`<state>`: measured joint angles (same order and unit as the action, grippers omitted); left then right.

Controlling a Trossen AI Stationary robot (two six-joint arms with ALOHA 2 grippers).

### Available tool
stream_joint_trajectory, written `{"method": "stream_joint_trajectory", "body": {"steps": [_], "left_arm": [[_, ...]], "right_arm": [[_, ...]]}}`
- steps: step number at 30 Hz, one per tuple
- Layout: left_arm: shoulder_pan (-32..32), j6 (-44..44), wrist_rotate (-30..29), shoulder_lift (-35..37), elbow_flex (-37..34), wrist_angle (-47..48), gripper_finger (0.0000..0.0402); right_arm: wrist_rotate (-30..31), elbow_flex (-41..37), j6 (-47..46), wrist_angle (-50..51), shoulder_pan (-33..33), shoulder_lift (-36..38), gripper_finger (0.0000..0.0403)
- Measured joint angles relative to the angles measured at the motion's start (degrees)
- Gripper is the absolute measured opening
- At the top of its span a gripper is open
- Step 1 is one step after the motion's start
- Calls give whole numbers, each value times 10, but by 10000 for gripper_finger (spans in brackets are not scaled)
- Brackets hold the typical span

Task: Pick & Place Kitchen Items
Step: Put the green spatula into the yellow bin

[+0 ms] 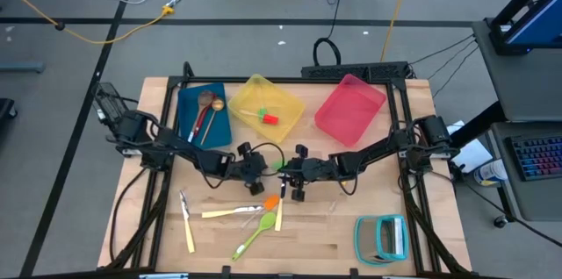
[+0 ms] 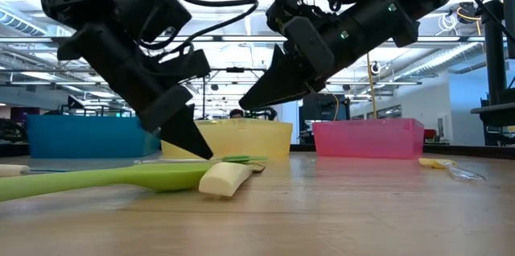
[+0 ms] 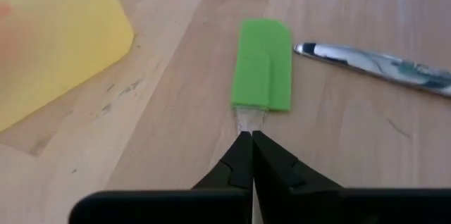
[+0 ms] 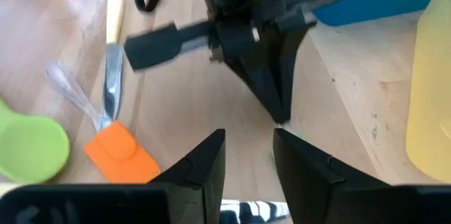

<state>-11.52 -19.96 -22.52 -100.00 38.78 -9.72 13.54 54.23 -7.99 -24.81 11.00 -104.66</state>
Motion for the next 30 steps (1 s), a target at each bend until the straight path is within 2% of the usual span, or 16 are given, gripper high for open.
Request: {"method": "stream_joint_trajectory", "body": {"steps": [3, 5, 7, 11, 18, 22, 26, 30], "left_arm": [[3, 9, 3, 11, 0, 8, 9], [4, 8, 2, 11, 0, 10, 7], [4, 8, 2, 11, 0, 14, 3], [4, 8, 1, 7, 1, 13, 11], [4, 9, 1, 7, 1, 12, 4], [4, 12, 1, 7, 1, 12, 11], [4, 16, 1, 7, 1, 12, 12], [4, 17, 0, 7, 1, 12, 4]], "right_arm": [[7, 0, 45, 36, -2, 0, 116], [37, 0, 69, 57, -4, -4, 117], [59, 0, 70, 60, -13, -12, 121], [54, 0, 45, 41, -40, -40, 147], [4, 0, 9, 9, -75, -78, 220], [-90, 0, 6, 6, -94, -78, 247], [-121, 0, -7, 8, -107, -78, 246], [-123, 1, -8, 44, -113, -79, 215]]}}
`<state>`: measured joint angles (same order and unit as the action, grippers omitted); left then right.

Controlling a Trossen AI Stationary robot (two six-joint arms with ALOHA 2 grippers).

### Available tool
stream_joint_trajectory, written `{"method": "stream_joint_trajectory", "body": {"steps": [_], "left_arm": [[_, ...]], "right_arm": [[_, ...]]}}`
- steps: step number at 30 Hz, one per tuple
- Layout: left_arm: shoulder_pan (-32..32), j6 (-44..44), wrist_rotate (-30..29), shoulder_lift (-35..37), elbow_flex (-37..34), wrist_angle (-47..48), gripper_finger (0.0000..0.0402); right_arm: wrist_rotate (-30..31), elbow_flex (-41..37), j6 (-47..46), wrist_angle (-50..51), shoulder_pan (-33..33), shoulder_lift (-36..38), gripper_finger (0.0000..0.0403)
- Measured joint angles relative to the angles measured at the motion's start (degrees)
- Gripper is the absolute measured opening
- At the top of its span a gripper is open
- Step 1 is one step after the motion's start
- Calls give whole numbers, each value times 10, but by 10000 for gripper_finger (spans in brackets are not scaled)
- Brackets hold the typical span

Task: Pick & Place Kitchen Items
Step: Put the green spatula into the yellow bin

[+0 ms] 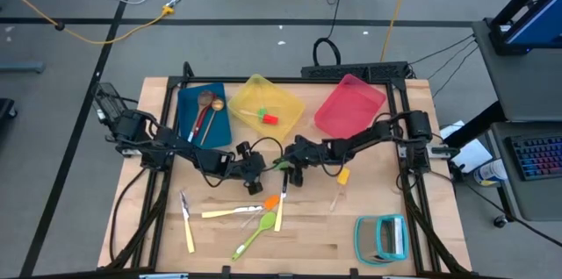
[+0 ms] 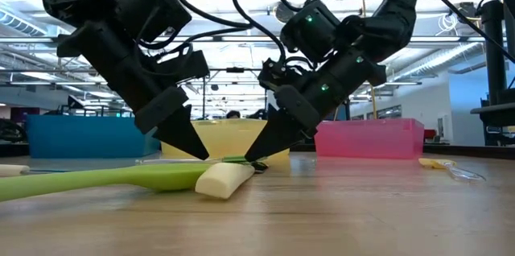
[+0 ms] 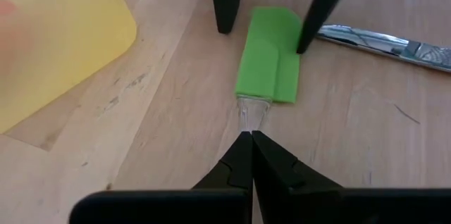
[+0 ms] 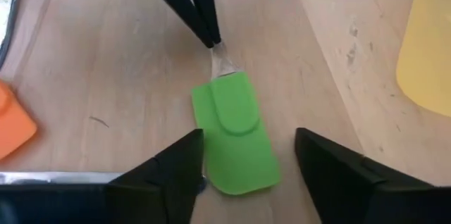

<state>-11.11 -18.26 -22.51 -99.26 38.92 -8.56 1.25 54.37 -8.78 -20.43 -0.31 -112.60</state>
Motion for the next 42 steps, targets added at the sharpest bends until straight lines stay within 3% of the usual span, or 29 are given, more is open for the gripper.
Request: {"method": "stream_joint_trajectory", "body": {"steps": [15, 22, 31, 42], "left_arm": [[8, 2, 0, 1, 1, -3, 12], [1, -30, 6, 36, 0, 42, 4], [-20, -49, -16, 192, 0, 170, 5], [-49, -65, -131, 348, 0, 293, 16]], "right_arm": [[1, -1, 2, -3, 5, -7, 9], [8, -2, 23, -47, 15, -3, 4], [57, -3, 52, -96, 25, 35, 3], [216, -2, 173, -217, 22, 83, 3]]}}
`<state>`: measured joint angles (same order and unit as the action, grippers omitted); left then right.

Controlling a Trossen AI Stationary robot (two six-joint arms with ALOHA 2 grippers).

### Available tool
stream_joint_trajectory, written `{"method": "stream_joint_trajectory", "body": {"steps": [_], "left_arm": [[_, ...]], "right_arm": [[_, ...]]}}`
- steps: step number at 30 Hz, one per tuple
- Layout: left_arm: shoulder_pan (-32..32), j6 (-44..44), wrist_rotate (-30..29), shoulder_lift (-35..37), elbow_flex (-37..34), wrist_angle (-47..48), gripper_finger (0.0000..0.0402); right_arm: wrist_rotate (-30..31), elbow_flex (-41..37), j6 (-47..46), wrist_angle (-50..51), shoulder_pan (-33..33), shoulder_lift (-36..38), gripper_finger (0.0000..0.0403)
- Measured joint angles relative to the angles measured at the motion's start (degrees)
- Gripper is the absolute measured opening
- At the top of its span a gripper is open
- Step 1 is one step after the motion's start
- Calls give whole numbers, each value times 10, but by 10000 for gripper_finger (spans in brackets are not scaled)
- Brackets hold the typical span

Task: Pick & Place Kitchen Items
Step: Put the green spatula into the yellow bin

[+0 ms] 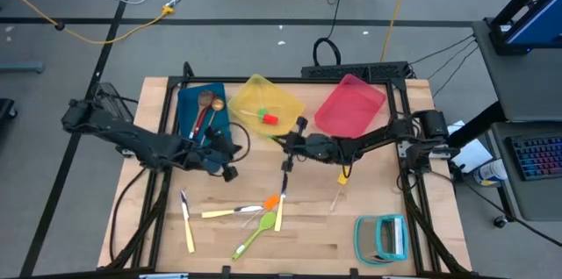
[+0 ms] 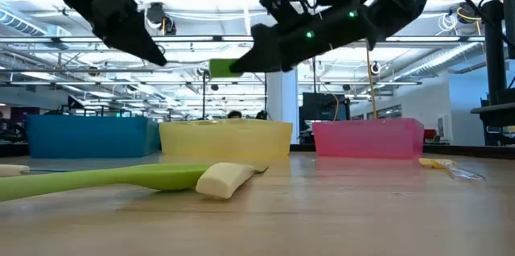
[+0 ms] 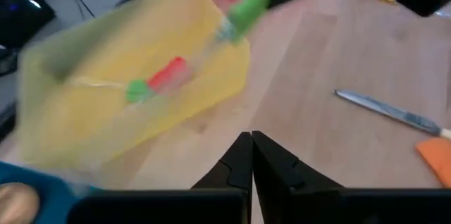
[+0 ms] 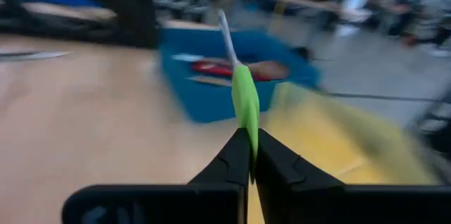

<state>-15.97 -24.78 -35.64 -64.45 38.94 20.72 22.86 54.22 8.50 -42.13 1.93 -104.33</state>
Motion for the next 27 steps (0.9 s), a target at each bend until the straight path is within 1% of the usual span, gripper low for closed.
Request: {"method": "stream_joint_trajectory", "body": {"steps": [2, 4, 7, 10, 13, 16, 19, 22, 25, 27], "left_arm": [[-3, 1, -12, 12, 0, 8, 16], [-2, 3, -21, 19, 0, 20, 16], [-2, 3, -44, 20, 0, 31, 16], [-2, 5, -68, 20, 0, 41, 17], [0, 7, -79, 19, 0, 45, 17], [0, 26, -81, 19, 0, 44, 17], [1, 35, -90, 19, 0, 44, 17], [8, 36, -126, 21, 0, 44, 17], [20, 37, -136, 24, 0, 43, 17], [24, 40, -135, 28, 0, 44, 17]], "right_arm": [[40, 0, 10, -16, -9, -1, 3], [60, 0, 14, -23, -24, -1, 4], [61, 0, 0, -15, -51, -6, 4], [59, 0, -33, 27, -78, -8, 4], [60, 0, -57, 65, -101, -7, 4], [57, 3, -54, 88, -115, -7, 4], [55, 45, -18, 128, -118, -7, 4], [54, 111, 15, 203, -116, -7, 4], [53, 153, -5, 281, -119, -8, 4], [54, 159, -27, 301, -124, -18, 4]]}}
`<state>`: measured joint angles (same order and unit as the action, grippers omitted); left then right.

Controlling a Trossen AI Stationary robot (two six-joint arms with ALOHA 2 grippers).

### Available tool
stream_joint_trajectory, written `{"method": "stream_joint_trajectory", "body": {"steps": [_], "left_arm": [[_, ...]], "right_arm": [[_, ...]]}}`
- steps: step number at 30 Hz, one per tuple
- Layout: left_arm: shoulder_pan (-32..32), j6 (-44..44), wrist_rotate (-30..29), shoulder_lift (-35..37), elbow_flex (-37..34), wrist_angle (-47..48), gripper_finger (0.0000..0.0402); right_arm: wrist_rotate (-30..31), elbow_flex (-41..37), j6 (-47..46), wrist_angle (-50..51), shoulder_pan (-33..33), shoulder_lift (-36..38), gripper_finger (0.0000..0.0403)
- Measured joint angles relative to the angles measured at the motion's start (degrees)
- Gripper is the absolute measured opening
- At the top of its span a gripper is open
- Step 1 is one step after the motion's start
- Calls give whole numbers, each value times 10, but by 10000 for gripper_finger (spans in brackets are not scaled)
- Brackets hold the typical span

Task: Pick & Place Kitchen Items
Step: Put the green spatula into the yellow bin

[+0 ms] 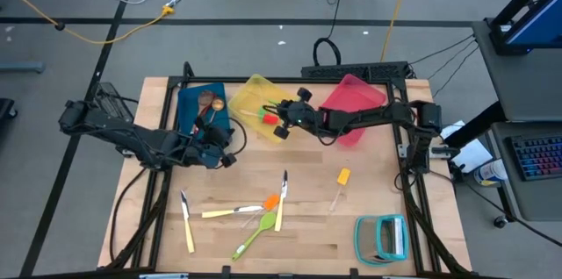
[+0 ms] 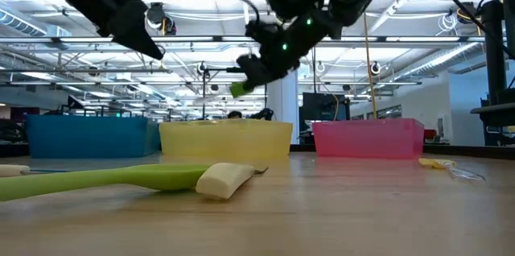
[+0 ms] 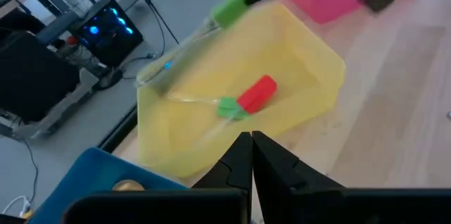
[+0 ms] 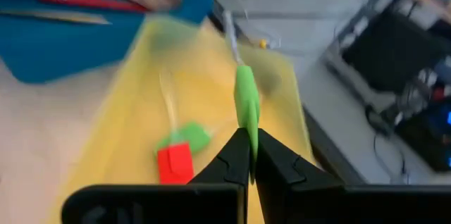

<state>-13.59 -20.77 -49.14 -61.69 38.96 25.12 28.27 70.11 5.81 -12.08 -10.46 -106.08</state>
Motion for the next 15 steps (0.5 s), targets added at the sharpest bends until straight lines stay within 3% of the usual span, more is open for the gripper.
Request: {"method": "stream_joint_trajectory", "body": {"steps": [5, 15], "left_arm": [[4, 1, 1, 0, 0, 2, 17], [4, -3, 11, 0, 0, 9, 17]], "right_arm": [[-19, -16, -51, 7, -16, -17, 4], [-43, -26, -57, 5, -36, -61, 25]]}}
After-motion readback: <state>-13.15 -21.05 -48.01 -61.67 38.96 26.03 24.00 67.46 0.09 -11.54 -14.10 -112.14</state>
